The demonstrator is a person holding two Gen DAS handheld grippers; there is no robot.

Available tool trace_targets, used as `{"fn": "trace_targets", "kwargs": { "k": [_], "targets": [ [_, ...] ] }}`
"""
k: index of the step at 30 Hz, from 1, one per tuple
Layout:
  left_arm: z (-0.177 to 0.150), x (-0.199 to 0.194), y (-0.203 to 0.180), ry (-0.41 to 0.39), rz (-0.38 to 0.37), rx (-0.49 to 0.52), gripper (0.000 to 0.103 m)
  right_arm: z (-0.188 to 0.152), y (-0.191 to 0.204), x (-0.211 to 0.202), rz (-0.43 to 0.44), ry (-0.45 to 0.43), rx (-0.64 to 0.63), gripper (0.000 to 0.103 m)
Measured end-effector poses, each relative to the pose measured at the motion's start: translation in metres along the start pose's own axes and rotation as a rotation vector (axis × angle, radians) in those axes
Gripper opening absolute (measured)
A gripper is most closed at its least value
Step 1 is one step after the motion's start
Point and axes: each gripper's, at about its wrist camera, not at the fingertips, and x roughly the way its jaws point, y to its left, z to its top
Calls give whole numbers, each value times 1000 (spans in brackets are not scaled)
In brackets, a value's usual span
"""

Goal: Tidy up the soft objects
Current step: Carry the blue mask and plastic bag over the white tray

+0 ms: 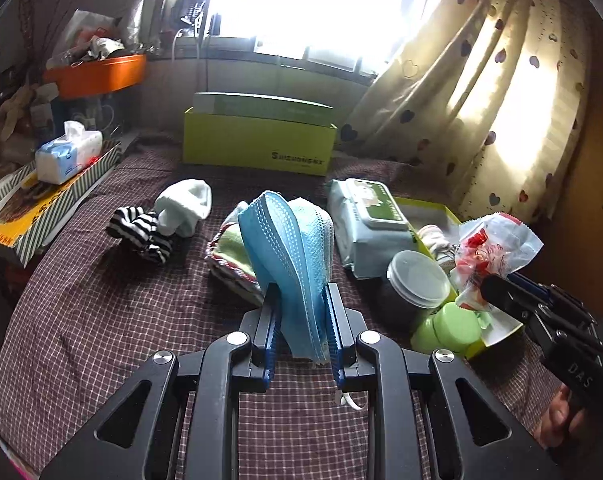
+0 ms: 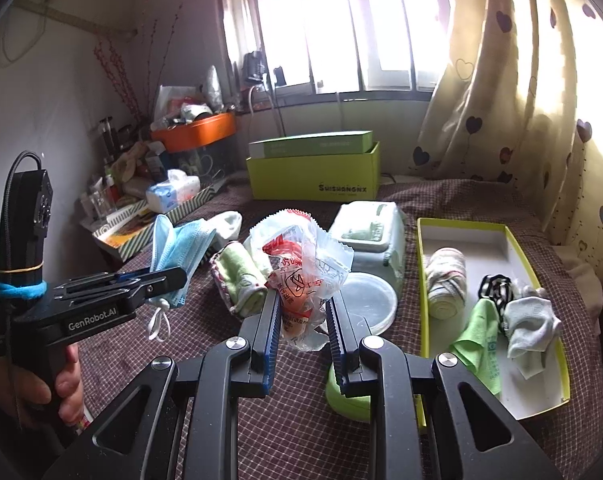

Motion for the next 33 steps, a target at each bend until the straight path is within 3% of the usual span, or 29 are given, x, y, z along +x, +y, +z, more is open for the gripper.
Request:
{"fn": "trace_targets", "kwargs": {
  "k": [33],
  "targets": [
    [11, 6, -63, 5, -90, 126, 22, -7, -61, -32, -107, -33, 100, 21]
  ]
}}
